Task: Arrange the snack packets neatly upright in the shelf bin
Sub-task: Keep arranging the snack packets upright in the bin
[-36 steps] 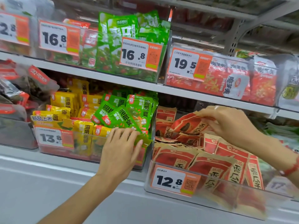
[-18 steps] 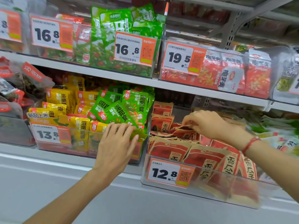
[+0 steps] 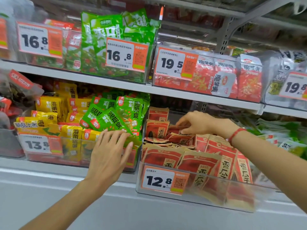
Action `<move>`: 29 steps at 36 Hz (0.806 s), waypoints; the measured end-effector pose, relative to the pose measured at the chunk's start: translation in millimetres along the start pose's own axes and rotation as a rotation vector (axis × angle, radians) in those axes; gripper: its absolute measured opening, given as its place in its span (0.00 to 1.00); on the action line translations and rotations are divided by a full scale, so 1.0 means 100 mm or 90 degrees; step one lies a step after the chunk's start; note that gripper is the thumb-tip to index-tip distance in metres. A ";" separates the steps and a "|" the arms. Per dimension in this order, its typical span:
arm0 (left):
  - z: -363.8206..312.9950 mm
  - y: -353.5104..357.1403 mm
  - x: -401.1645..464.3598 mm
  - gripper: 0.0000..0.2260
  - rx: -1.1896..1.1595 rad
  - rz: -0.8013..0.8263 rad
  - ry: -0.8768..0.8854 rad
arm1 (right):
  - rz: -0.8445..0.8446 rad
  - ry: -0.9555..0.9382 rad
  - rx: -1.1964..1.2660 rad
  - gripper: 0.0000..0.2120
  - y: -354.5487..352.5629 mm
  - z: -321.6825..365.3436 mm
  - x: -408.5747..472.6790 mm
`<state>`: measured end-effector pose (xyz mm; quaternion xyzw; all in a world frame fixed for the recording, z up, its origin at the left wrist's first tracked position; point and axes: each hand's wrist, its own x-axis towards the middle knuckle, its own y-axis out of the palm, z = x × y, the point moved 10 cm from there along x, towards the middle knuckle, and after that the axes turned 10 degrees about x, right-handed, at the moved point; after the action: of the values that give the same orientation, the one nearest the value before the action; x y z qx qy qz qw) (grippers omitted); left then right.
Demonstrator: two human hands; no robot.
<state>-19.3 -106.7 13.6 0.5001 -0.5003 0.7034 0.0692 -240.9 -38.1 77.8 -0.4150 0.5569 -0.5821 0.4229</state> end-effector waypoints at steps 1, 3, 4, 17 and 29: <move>0.01 0.00 -0.01 0.17 -0.005 0.011 -0.001 | 0.005 0.003 -0.003 0.16 -0.03 0.00 -0.10; 0.03 -0.08 -0.02 0.18 -0.042 0.019 -0.021 | -0.022 -0.001 0.031 0.13 -0.14 -0.02 -0.36; 0.02 -0.17 -0.01 0.18 -0.070 0.012 -0.036 | -0.051 -0.005 0.070 0.11 -0.19 -0.04 -0.52; -1.57 -0.64 -0.45 0.24 -0.088 0.101 0.197 | -0.268 0.154 0.078 0.28 0.25 -0.50 -1.54; -1.59 0.51 0.34 0.29 -0.002 0.583 0.070 | -0.335 0.074 0.163 0.24 0.23 -0.59 -1.43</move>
<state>-167.7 -22.2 7.8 0.1893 -0.6665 0.6864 -0.2209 -253.9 115.1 51.2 -0.4546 0.3755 -0.7599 0.2738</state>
